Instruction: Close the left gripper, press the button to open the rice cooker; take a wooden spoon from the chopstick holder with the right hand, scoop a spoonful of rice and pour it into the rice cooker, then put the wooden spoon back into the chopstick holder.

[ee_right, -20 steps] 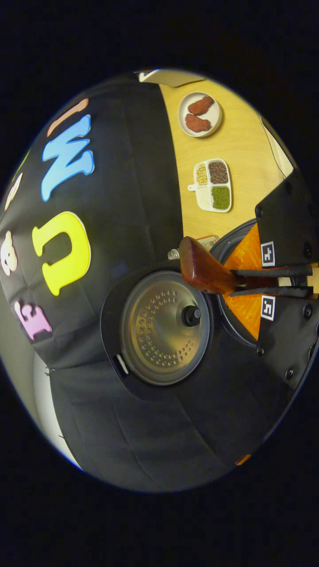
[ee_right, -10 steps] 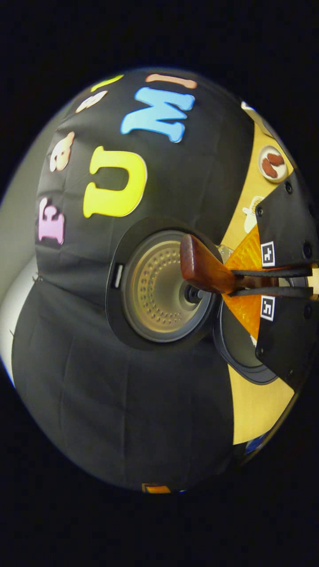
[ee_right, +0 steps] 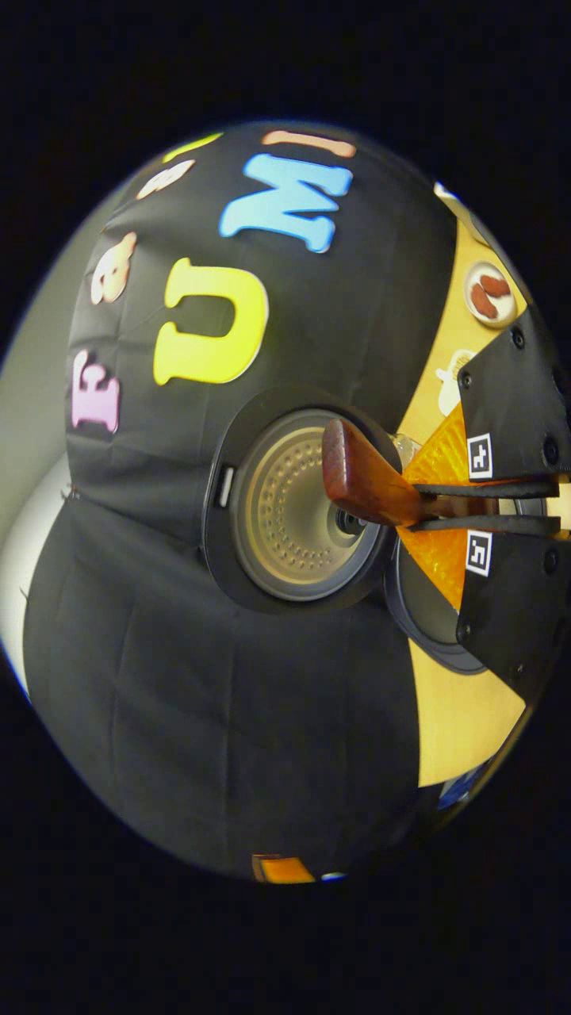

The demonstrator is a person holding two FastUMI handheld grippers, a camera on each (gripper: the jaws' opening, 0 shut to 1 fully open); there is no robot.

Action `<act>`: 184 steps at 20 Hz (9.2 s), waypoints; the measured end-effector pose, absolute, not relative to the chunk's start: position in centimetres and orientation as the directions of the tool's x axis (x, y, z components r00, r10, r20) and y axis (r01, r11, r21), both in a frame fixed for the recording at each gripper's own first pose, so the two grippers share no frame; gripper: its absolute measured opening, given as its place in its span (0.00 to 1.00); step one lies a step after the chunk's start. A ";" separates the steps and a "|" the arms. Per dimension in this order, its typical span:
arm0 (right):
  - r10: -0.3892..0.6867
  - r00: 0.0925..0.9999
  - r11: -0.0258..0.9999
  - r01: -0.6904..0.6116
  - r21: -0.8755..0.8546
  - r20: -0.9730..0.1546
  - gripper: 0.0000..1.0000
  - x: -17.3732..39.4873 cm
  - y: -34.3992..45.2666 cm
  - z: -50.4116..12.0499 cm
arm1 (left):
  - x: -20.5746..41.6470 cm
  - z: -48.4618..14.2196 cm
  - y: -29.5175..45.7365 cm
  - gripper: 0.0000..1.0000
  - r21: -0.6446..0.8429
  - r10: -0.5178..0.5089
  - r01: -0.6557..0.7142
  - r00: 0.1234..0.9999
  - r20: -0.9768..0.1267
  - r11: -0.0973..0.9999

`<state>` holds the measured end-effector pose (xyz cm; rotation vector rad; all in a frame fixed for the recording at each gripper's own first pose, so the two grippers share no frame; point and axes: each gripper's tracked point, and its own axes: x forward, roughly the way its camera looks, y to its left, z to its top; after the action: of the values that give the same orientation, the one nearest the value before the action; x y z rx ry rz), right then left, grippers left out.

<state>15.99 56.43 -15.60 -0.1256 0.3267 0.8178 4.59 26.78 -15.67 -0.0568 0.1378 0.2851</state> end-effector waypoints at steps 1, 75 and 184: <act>0.701 0.629 0.687 -0.721 0.084 -0.336 0.10 16.1 55.8 -15.2 | 4.9 -15.7 26.6 0.79 -0.036 0.271 -0.278 0.952 -0.141 0.960; -0.048 0.843 0.976 0.155 0.156 -0.535 0.99 8.5 3.6 -22.5 | 17.2 -9.4 4.8 0.80 -0.069 -0.136 0.133 0.990 -0.034 0.989; 0.083 0.991 0.997 -0.083 0.007 -0.105 0.98 -0.9 3.0 -1.8 | -1.1 -0.5 -4.4 0.82 -0.044 -0.164 0.162 0.986 -0.035 0.986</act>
<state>-0.91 2.98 -1.75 0.0024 0.1056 0.0834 -1.10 -4.41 -0.50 -0.0413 0.0383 -0.1636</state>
